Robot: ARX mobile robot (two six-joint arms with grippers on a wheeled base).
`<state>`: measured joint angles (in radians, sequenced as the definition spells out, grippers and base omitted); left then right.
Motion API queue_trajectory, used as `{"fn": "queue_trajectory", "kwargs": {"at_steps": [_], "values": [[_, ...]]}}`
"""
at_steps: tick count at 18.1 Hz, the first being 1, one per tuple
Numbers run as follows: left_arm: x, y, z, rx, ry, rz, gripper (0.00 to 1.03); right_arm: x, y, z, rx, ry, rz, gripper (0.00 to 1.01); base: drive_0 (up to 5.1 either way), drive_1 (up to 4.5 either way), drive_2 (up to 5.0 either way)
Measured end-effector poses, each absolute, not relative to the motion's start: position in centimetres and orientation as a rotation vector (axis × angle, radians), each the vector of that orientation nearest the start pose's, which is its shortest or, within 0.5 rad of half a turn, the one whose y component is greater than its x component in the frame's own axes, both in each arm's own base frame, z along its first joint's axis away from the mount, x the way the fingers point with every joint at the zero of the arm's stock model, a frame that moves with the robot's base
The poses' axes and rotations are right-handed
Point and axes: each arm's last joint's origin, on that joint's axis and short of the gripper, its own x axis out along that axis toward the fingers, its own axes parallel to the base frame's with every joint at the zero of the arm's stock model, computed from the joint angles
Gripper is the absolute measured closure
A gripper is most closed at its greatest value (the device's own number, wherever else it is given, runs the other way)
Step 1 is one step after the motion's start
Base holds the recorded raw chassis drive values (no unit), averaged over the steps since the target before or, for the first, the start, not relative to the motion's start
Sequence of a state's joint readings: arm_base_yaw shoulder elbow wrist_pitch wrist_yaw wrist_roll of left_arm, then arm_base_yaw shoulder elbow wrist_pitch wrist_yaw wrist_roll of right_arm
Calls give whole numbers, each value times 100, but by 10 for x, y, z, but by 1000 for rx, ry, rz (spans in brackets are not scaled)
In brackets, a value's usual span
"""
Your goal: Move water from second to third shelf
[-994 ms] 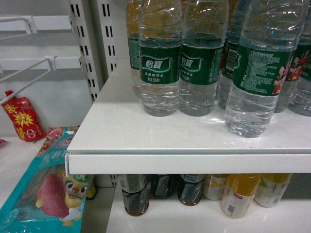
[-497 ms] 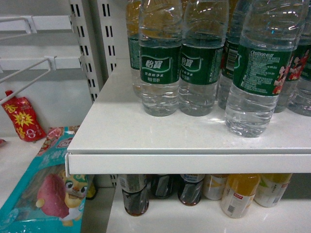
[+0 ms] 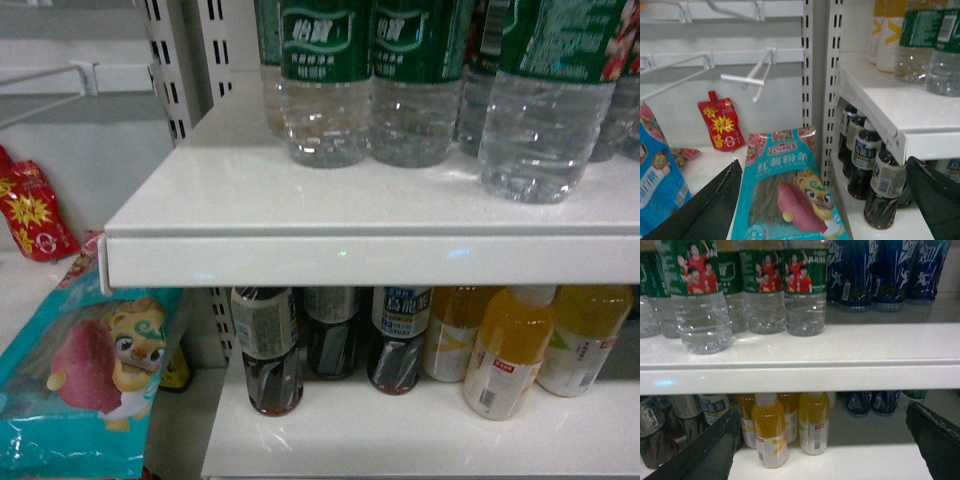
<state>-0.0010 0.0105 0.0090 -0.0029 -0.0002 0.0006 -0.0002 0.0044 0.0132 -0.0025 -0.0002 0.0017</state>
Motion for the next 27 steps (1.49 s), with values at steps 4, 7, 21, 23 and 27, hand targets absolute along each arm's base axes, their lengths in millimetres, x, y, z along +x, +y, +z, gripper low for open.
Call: {"fn": "queue_trajectory", "kwargs": {"at_steps": [4,7,21,23,27], "values": [[98,0,165,1,5,-1,5,97,0,167,2,-6,0,3,0,0,0],[98,0,165,1,4,-2,5,97,0,167,1,-6,0,3,0,0,0],[98,0,165,1,7,-1,5,97,0,167,0,-4,0,3,0,0,0],[98,0,165,1,6,-1,5,97,0,167,0,-4,0,3,0,0,0],[98,0,165,1,6,-1,5,97,0,167,0,-4,0,3,0,0,0]]}}
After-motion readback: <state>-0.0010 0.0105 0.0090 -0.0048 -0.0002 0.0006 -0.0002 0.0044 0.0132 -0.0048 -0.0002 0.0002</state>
